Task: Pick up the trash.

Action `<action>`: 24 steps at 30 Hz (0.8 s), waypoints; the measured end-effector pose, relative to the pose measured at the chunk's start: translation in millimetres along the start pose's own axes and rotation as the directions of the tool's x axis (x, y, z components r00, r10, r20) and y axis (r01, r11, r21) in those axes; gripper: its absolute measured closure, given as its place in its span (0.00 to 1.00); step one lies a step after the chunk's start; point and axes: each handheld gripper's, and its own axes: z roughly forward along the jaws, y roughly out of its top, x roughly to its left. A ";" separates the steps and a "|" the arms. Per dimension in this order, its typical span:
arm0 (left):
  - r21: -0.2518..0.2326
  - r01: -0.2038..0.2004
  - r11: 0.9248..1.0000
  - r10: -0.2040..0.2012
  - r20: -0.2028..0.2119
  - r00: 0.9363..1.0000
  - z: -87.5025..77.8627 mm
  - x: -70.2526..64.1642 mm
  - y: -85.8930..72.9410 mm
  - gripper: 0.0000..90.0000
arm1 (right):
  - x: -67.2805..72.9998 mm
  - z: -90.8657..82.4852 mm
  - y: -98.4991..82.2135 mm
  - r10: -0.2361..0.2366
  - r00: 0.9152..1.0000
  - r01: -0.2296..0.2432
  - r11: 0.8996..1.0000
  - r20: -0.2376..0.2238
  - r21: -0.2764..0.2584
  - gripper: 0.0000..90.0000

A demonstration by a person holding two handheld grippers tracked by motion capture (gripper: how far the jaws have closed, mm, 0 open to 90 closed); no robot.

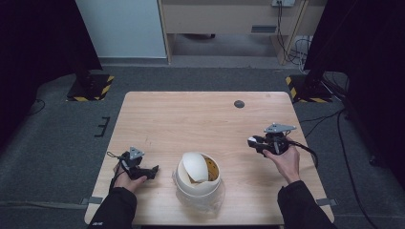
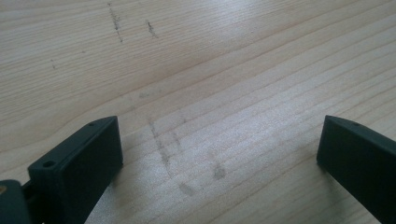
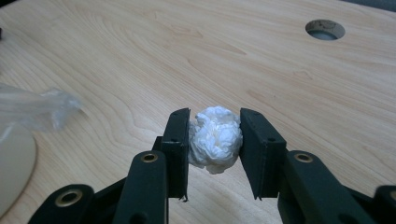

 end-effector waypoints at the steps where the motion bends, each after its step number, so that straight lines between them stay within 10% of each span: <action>1: 0.000 0.000 1.000 0.000 0.000 1.000 0.0 0.0 0.0 0.00 | 0.4 -2.3 0.0 0.007 1.000 -0.007 1.000 -0.002 -0.008 0.72; 24: 0.000 -0.001 1.000 0.001 0.000 1.000 0.0 -0.1 0.0 0.00 | 11.9 -61.0 26.6 0.003 0.999 -0.012 0.980 -0.043 -0.197 0.72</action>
